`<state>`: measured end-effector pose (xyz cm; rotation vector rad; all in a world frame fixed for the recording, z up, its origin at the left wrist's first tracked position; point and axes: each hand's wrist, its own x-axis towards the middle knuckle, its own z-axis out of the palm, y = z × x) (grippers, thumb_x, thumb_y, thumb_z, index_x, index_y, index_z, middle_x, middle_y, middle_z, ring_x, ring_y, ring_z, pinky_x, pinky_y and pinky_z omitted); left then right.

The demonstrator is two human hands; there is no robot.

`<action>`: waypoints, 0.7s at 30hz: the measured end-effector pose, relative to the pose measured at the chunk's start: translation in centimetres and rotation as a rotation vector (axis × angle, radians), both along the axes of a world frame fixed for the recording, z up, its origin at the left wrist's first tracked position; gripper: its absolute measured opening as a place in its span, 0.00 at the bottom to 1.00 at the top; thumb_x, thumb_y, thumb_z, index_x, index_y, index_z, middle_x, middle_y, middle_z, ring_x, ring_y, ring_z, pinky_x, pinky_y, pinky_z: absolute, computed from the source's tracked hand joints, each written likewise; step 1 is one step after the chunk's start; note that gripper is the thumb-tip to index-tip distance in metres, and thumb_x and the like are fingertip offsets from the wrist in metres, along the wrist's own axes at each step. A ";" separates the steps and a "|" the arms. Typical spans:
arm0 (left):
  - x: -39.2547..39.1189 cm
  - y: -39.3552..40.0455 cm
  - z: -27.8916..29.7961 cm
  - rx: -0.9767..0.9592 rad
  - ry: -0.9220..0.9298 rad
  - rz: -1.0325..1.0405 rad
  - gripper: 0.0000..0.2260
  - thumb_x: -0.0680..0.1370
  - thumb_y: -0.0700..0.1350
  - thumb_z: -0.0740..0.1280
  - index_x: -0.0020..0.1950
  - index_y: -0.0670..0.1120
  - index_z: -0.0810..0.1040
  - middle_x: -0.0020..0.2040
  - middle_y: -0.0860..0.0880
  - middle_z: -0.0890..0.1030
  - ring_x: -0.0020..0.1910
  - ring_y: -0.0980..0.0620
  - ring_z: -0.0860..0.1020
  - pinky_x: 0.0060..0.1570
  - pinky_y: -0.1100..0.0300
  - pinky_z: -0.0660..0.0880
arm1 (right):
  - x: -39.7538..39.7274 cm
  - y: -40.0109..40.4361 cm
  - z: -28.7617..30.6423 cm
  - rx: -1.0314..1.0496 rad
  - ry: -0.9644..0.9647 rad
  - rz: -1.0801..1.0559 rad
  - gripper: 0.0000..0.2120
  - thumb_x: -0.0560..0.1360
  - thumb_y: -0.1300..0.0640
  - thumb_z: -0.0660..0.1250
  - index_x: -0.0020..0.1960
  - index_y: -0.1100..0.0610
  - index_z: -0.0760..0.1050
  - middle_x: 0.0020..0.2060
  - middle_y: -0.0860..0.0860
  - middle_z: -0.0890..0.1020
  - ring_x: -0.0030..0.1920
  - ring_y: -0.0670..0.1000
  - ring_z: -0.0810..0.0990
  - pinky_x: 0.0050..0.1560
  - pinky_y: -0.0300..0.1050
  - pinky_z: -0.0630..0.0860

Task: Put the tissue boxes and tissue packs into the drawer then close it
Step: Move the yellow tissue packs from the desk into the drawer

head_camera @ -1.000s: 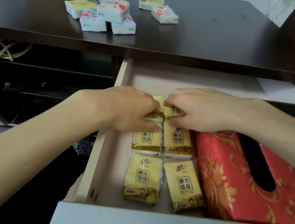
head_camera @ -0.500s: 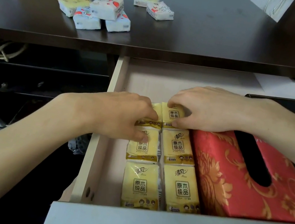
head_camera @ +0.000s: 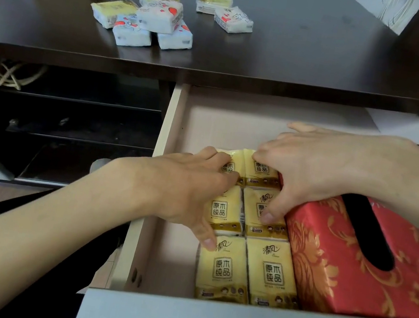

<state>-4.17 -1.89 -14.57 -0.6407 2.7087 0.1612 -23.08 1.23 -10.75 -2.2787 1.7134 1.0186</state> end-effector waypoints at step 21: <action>5.0 -7.4 6.7 -0.306 0.940 0.485 0.09 0.76 0.56 0.63 0.50 0.58 0.82 0.45 0.61 0.83 0.45 0.60 0.80 0.45 0.52 0.79 | -0.3 -5.8 3.3 -0.716 -1.174 -0.253 0.07 0.77 0.54 0.71 0.43 0.49 0.86 0.38 0.44 0.88 0.42 0.46 0.86 0.50 0.48 0.81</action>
